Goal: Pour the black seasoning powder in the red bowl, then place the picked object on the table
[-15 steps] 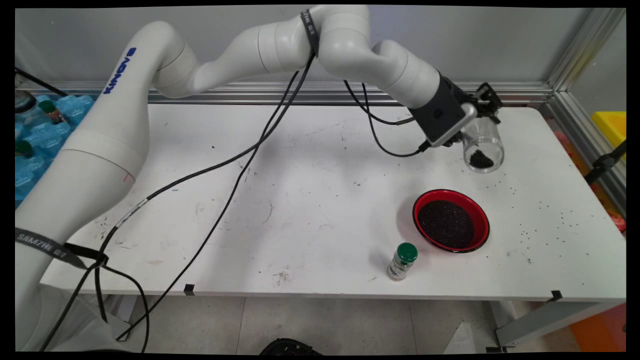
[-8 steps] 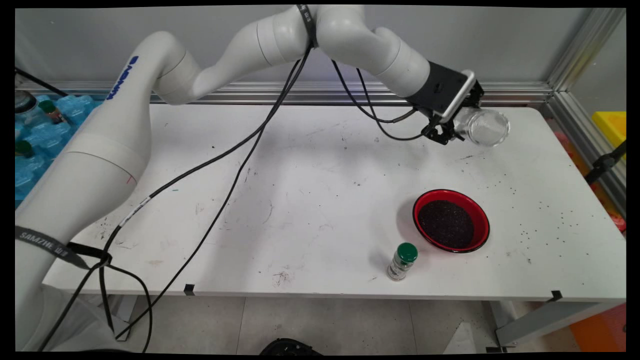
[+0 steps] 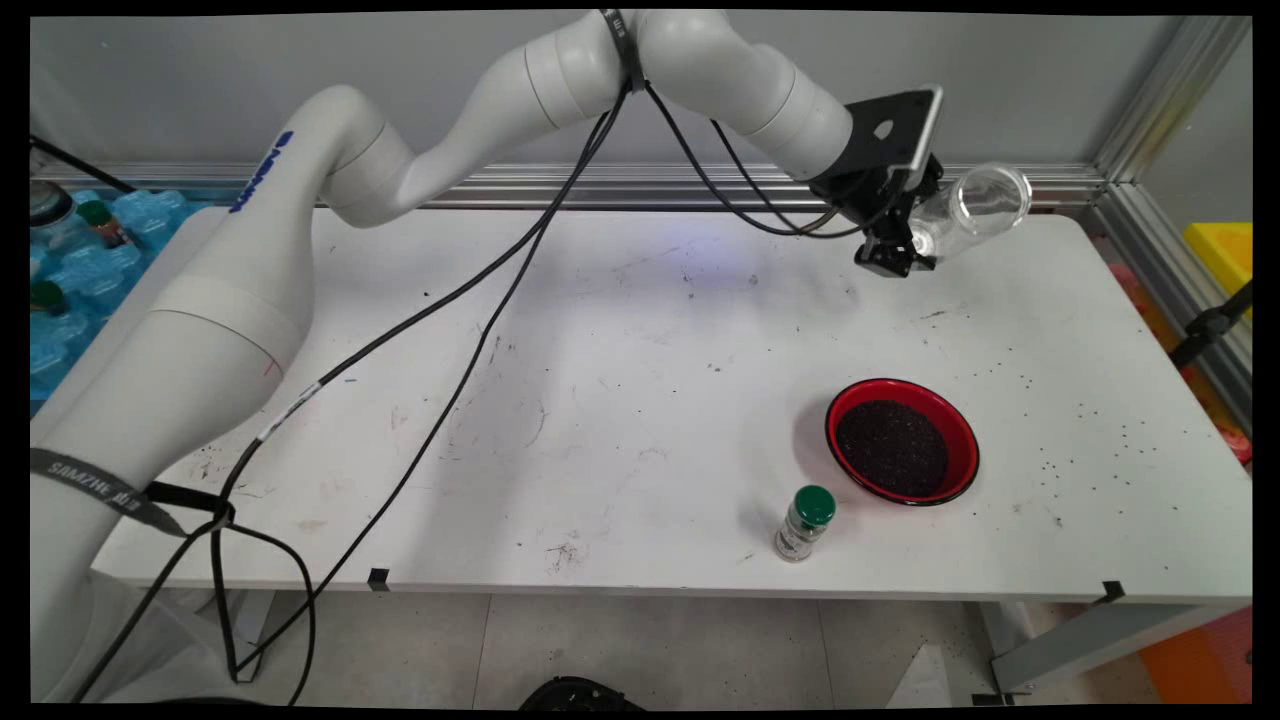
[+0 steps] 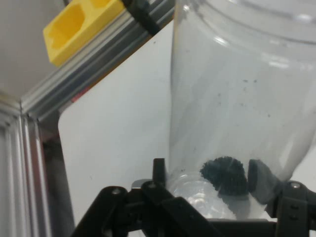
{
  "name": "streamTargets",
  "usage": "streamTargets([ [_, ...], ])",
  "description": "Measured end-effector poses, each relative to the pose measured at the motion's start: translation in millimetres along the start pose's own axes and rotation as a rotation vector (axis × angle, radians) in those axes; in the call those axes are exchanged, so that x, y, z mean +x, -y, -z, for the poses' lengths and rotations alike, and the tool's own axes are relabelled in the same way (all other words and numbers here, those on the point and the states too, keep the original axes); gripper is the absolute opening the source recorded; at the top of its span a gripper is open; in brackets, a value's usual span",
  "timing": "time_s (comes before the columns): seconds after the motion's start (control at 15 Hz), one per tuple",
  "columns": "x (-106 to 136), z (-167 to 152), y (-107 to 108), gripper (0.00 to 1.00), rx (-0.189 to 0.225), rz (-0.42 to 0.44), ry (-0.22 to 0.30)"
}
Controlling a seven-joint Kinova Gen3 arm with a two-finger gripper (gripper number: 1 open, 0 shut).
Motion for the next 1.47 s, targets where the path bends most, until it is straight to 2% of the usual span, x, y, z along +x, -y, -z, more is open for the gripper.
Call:
streamTargets([
  [0.2,-11,-9,6,0.0,0.0,0.173,-0.002],
  [0.53,-22,-23,7,0.0,-0.017,0.377,-0.006],
  [1.07,-43,-48,-11,0.0,-0.05,0.608,-0.024],
  [1.47,-60,-59,-32,0.0,-0.075,0.679,-0.017],
])
